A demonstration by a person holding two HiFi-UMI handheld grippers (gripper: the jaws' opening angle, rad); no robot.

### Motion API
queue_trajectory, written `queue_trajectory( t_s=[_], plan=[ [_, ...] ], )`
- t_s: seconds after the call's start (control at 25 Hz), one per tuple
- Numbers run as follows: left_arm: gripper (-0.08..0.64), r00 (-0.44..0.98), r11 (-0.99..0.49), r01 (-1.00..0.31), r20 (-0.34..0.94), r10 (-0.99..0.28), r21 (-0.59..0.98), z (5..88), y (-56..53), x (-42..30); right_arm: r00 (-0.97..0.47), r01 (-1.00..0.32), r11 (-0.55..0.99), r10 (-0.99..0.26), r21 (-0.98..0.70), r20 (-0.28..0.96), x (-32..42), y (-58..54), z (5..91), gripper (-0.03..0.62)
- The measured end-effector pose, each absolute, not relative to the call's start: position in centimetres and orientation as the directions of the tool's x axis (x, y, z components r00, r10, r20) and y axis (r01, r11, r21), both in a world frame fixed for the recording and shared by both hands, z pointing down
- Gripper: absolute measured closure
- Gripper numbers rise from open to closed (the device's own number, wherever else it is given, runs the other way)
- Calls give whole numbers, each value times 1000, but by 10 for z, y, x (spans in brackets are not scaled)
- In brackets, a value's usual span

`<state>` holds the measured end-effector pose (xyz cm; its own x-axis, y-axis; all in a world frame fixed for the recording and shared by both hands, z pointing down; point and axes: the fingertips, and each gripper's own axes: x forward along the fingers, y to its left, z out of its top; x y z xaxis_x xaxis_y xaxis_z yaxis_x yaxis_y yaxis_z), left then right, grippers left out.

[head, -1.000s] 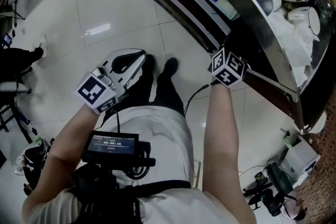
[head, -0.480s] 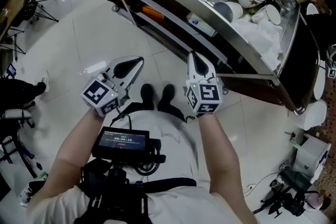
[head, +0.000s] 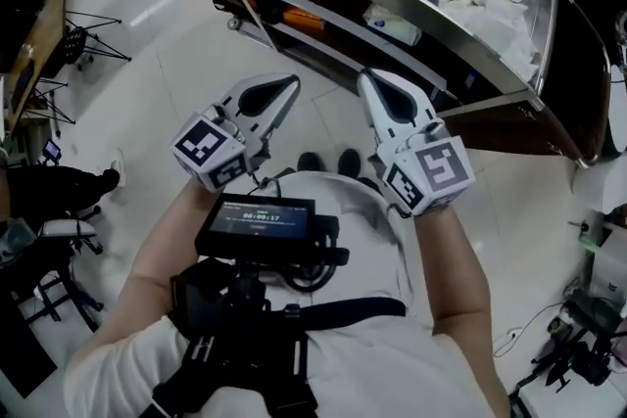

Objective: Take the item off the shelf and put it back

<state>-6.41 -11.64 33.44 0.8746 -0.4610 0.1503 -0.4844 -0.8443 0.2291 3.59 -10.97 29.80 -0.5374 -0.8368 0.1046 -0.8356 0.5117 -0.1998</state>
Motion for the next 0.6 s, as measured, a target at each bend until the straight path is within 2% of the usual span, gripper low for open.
queue_trajectory(
  t_s=[0.6],
  plan=[
    [554,905,-882,-423,147,-399,210,309,-120,-63,-613,-779,598,-789,-190,31,-7,-109,273,591]
  ],
)
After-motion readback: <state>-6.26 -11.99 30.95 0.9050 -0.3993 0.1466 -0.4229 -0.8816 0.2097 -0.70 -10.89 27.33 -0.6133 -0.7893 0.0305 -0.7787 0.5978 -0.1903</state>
